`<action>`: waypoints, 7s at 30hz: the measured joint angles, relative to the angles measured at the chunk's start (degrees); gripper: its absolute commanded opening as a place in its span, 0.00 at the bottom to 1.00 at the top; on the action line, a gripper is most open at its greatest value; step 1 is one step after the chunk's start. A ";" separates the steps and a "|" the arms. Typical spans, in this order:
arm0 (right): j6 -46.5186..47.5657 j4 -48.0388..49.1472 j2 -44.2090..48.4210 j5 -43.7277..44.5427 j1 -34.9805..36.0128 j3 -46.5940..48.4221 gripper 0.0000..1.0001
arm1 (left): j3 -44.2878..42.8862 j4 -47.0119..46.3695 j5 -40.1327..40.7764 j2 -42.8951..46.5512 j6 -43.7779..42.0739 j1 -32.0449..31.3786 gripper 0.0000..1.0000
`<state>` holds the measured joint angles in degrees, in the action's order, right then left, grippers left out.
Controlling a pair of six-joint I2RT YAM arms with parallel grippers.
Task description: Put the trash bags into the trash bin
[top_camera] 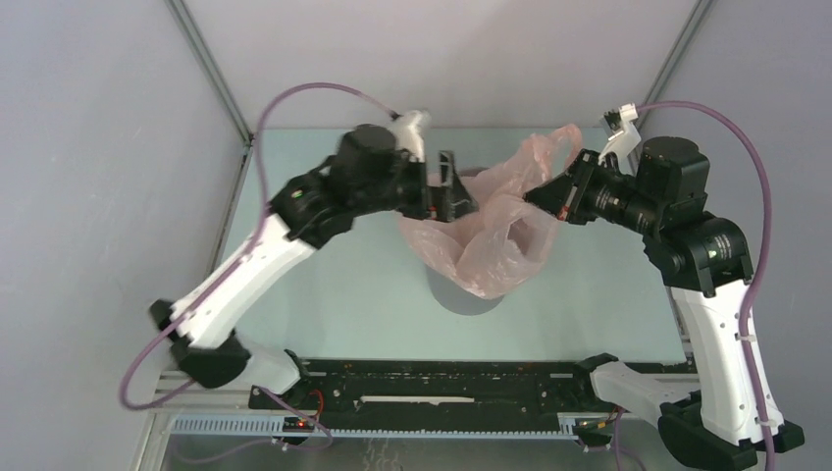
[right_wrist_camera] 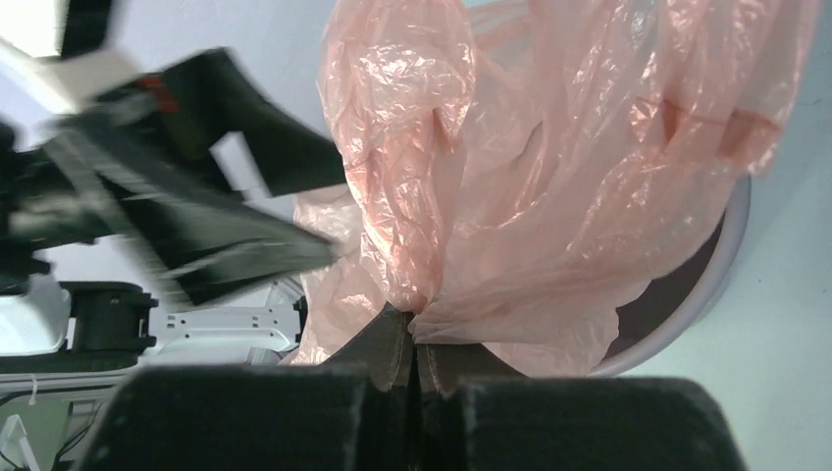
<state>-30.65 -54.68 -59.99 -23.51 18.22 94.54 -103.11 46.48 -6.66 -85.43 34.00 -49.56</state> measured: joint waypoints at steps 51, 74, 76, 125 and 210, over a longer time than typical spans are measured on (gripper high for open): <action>5.86 7.93 -6.71 4.59 5.79 -3.02 0.00 | 1.66 3.08 5.05 0.74 -4.81 1.44 0.55; 6.78 13.44 -13.49 8.94 7.19 -11.78 0.00 | 19.87 -16.13 -12.24 13.51 12.55 4.50 0.69; 5.92 12.92 -13.49 9.20 6.29 -8.90 0.00 | 19.82 -17.59 -13.57 11.69 12.28 1.81 0.56; 1.99 13.81 2.86 14.73 14.80 -20.41 0.00 | 20.35 -38.01 -17.55 -0.11 39.71 3.28 0.62; 6.34 1.84 10.45 29.38 7.91 -14.56 0.00 | 29.75 -30.27 -21.11 18.82 25.86 23.63 0.00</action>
<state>-24.32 -52.84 -49.54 5.87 26.13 79.99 -73.36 16.21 -27.77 -66.61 59.86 -25.93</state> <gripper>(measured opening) 0.007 0.010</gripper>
